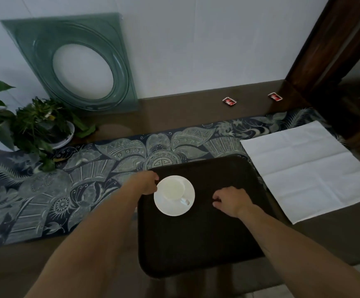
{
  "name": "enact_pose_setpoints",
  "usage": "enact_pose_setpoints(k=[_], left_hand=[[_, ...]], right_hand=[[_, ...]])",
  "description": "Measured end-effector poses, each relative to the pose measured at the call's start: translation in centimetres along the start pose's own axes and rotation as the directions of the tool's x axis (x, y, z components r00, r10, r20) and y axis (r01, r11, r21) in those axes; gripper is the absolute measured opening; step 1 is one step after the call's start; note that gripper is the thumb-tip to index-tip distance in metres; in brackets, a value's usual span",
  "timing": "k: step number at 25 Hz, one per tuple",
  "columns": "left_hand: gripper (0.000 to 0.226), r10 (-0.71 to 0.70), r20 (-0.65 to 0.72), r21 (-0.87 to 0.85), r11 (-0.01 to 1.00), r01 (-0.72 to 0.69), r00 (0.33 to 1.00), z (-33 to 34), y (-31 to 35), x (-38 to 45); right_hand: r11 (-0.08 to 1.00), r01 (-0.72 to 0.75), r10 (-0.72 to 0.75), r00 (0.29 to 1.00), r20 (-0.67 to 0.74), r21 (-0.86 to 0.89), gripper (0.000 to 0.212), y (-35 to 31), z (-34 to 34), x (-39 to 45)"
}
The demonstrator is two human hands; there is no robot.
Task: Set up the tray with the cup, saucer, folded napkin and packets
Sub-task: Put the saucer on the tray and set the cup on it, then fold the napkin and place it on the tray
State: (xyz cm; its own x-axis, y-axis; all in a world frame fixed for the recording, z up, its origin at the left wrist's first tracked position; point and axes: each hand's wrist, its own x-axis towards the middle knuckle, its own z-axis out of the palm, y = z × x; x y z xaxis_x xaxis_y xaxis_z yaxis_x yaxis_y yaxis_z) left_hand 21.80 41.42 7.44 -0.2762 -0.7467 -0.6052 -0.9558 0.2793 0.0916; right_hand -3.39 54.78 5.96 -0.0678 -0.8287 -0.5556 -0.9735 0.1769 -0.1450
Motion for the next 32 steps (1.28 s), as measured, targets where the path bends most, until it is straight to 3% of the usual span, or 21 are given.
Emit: enact_pose_setpoints(k=[4,11,18,27,32], left_hand=[[0.056,0.078,-0.070,0.109,0.992,-0.070,0.995,-2.3,4.9,-1.4],[0.065,0.249,0.052,0.070,0.965,-0.252,0.967,1.5,20.2,-4.6],[0.061,0.398,0.093,0.107,0.907,-0.407,0.912,7.7,34.7,-7.6],[0.063,0.455,0.150,0.164,0.864,-0.476,0.878,10.8,44.8,-6.4],[0.064,0.400,0.148,0.197,0.884,-0.423,0.905,10.6,47.1,-2.9]], right_hand=[[0.999,-0.026,0.024,0.999,-0.048,-0.044,0.035,4.7,-1.6,-3.0],[0.977,-0.181,0.198,0.965,-0.170,0.112,0.039,17.2,-0.5,-11.9],[0.939,-0.310,0.329,0.937,-0.120,0.150,0.041,30.2,3.7,-20.4],[0.900,-0.393,0.414,0.906,-0.089,0.188,0.039,38.1,6.6,-22.9],[0.913,-0.368,0.386,0.918,-0.084,0.178,0.042,41.2,5.4,-20.2]])
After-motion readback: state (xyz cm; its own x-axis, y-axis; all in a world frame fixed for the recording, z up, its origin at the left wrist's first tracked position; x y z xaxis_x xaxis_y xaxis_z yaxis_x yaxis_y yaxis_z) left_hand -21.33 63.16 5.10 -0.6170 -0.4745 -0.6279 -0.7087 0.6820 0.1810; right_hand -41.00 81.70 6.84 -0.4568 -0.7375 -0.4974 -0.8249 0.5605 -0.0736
